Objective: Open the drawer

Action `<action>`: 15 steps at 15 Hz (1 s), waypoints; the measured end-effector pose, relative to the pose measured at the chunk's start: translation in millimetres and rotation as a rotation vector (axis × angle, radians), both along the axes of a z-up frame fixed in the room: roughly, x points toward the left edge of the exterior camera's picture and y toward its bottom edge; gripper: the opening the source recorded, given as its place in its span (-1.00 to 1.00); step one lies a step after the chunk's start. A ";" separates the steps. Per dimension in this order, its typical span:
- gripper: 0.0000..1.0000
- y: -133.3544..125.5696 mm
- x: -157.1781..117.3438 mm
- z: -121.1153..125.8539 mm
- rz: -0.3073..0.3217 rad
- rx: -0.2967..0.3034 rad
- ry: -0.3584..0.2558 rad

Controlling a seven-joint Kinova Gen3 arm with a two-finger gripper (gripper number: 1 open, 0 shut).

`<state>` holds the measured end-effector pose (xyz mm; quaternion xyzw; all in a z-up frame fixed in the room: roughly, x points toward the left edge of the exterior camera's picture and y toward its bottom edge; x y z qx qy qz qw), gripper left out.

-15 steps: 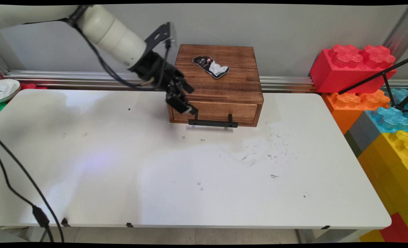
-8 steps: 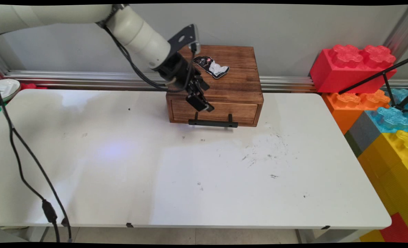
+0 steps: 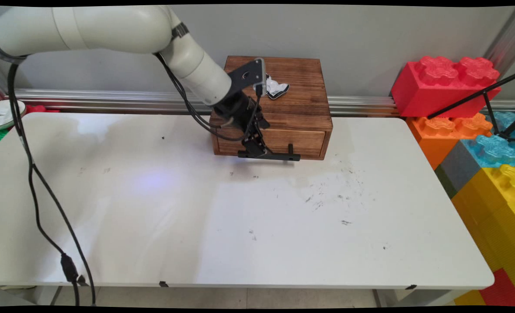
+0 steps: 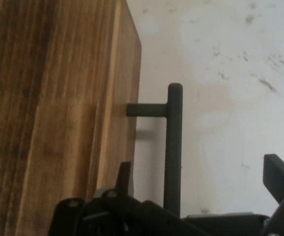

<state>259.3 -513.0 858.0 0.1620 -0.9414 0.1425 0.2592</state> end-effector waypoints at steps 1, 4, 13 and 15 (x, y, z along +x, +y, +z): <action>1.00 -0.2 -1.2 -4.3 -0.007 0.000 -0.010; 1.00 0.7 -4.3 -18.3 -0.030 0.003 -0.040; 1.00 2.5 -7.9 -46.2 -0.060 0.006 -0.092; 1.00 2.6 -9.3 -51.5 -0.065 0.007 -0.099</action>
